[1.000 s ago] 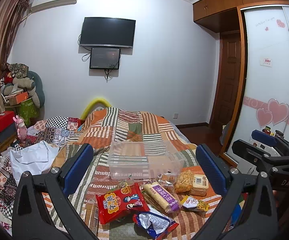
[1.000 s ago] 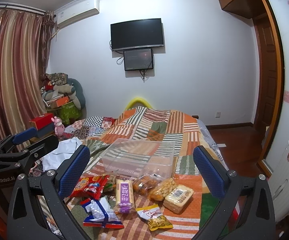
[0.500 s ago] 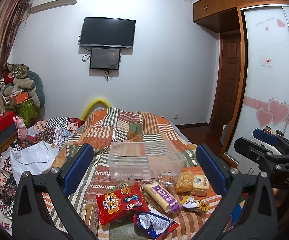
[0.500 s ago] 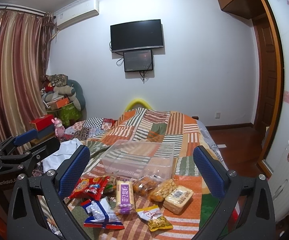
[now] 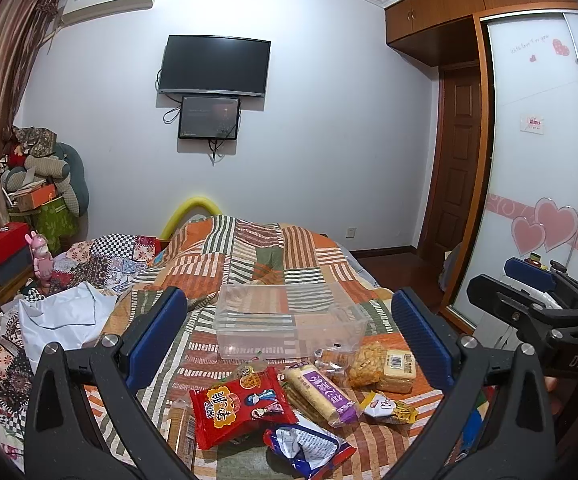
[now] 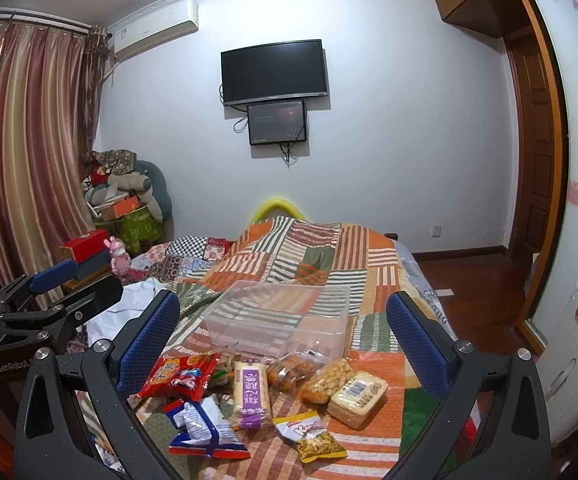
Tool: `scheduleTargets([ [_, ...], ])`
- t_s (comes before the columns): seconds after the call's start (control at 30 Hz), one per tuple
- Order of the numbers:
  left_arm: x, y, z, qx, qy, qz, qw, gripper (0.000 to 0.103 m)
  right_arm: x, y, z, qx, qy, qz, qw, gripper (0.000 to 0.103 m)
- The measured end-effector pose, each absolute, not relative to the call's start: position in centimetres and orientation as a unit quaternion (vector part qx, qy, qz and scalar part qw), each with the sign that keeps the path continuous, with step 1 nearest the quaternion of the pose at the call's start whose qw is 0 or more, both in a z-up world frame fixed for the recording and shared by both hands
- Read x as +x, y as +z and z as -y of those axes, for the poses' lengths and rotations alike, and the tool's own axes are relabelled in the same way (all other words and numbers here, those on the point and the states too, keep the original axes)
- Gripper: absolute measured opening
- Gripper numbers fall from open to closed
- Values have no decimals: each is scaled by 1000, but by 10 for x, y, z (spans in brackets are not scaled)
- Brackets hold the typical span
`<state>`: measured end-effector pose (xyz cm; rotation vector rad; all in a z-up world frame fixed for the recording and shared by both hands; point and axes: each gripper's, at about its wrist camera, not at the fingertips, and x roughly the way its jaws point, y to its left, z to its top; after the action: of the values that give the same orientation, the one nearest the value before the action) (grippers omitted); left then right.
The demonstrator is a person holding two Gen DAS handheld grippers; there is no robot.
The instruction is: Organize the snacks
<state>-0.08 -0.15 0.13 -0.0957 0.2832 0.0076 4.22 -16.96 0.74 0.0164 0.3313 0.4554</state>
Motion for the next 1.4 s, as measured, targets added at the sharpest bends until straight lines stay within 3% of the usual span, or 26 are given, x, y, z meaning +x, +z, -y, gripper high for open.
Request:
scheduleTargets([
  [1.1, 5, -11, -5, -46, -3, -157, 987, 103, 51, -3, 172, 8, 232, -186, 955, 103],
  [1.27, 12, -22, -22, -53, 6, -193, 980, 85, 60, -15, 180, 6, 226, -208, 952, 103],
  [1.4, 17, -38, -43, -55, 20, -229, 972, 77, 70, -29, 190, 8, 215, -236, 948, 102],
])
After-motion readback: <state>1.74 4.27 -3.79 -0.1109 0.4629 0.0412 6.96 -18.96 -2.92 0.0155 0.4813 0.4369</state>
